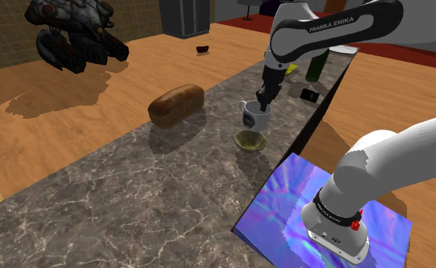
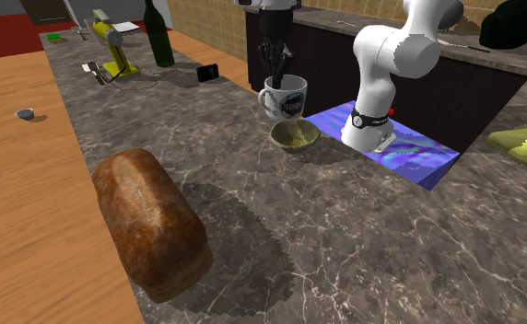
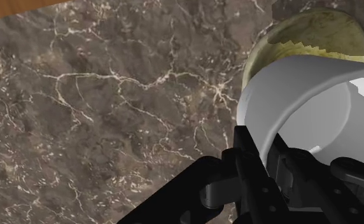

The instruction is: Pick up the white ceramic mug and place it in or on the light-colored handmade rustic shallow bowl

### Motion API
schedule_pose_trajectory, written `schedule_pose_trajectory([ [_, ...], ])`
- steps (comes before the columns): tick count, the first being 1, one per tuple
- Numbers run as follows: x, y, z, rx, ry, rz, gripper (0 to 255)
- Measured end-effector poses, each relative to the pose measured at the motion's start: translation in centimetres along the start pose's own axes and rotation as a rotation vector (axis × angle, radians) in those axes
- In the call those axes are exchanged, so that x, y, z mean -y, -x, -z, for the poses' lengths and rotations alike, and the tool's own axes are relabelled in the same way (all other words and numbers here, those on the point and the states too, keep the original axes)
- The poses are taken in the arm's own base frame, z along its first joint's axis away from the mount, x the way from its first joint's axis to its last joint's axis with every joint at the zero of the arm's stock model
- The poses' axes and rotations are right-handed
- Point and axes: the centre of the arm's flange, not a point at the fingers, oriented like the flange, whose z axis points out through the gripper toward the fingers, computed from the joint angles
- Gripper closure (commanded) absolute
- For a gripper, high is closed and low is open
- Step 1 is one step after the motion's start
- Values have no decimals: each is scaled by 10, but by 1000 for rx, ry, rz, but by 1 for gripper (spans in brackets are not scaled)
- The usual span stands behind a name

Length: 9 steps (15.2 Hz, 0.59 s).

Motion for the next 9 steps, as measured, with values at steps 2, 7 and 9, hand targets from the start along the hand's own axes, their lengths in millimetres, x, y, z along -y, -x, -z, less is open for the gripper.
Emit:
schedule_pose_trajectory([
  [2,0,0,-2,0,0,0,255],
  [7,0,0,-2,0,0,0,0],
  [9,0,0,-2,-1,0,0,0],
])
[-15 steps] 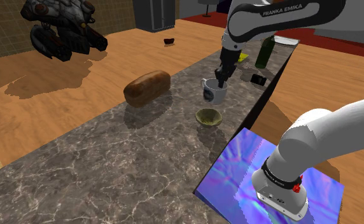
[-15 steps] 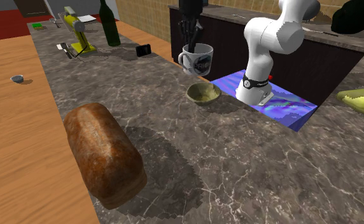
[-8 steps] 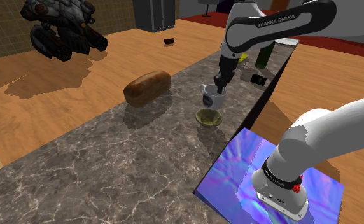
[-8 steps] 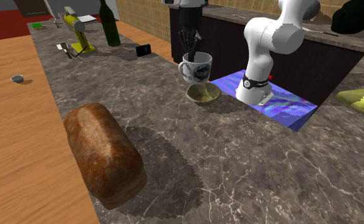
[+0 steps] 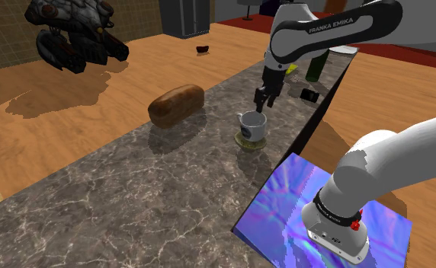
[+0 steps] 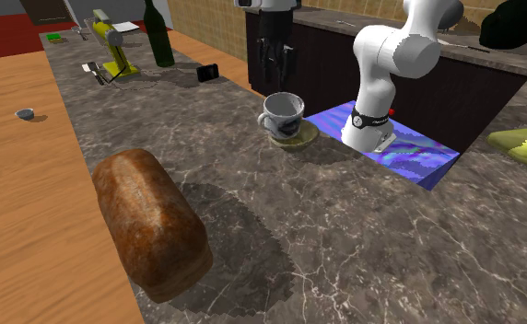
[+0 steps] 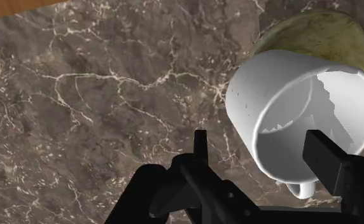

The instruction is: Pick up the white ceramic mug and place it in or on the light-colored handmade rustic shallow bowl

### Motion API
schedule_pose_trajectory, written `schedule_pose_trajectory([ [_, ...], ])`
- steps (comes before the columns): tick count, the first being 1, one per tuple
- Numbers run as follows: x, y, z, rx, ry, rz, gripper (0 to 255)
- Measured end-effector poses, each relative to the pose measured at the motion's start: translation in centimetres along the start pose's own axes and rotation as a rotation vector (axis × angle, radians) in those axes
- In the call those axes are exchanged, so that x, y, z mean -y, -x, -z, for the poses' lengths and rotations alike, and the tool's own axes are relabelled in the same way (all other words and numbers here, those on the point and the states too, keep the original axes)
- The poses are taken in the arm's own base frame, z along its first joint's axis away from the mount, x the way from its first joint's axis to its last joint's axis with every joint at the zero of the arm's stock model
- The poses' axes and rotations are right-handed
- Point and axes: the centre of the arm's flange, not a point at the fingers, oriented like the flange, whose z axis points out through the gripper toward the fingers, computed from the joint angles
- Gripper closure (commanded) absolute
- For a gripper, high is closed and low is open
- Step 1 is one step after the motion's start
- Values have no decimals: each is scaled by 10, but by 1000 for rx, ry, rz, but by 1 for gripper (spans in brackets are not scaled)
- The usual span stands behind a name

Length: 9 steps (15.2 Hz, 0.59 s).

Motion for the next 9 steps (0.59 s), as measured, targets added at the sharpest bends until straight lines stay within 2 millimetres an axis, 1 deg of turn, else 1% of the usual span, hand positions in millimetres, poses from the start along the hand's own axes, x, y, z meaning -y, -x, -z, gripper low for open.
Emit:
schedule_pose_trajectory([
  [4,0,0,0,0,0,0,0],
  [5,-1,0,6,0,0,0,0],
  [6,1,0,16,-1,0,0,0],
  [8,-1,1,38,-2,0,0,0],
  [9,0,0,45,-1,0,0,0],
])
